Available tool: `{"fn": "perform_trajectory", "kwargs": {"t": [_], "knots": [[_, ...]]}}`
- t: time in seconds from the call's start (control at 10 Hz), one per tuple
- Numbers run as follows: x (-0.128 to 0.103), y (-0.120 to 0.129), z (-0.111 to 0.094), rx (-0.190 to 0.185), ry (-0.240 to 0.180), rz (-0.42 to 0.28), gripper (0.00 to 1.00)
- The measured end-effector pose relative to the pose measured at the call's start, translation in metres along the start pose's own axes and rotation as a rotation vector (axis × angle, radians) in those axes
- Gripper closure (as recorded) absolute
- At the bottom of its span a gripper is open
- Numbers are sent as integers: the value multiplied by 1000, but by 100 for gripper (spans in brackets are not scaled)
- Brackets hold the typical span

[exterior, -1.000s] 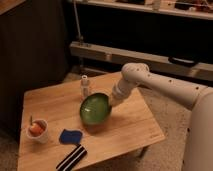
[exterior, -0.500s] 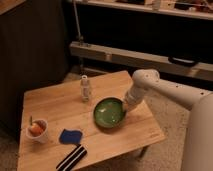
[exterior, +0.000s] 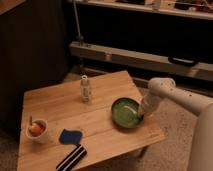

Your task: Drag the ceramic bowl in a circle

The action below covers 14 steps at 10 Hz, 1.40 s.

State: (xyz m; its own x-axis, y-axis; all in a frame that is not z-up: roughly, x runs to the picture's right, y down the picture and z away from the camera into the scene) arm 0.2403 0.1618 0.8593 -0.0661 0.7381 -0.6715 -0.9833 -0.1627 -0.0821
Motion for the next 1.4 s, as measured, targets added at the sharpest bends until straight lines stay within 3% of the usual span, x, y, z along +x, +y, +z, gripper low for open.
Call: {"fn": "perform_trajectory", "kwargs": {"t": [0.2,0.3,0.6,0.8,1.0,1.4], "knots": [[21,-8,-27,50,-37,-44,88],[44,-4,-50,77,-66,-90,88],[84,20,-69,116,-98,-207,88],[90,38,-57,110,-92,-264,88],[93,79,-39,85,-83,-337,88],[94,144,-37,27,-95,-438,88]]}}
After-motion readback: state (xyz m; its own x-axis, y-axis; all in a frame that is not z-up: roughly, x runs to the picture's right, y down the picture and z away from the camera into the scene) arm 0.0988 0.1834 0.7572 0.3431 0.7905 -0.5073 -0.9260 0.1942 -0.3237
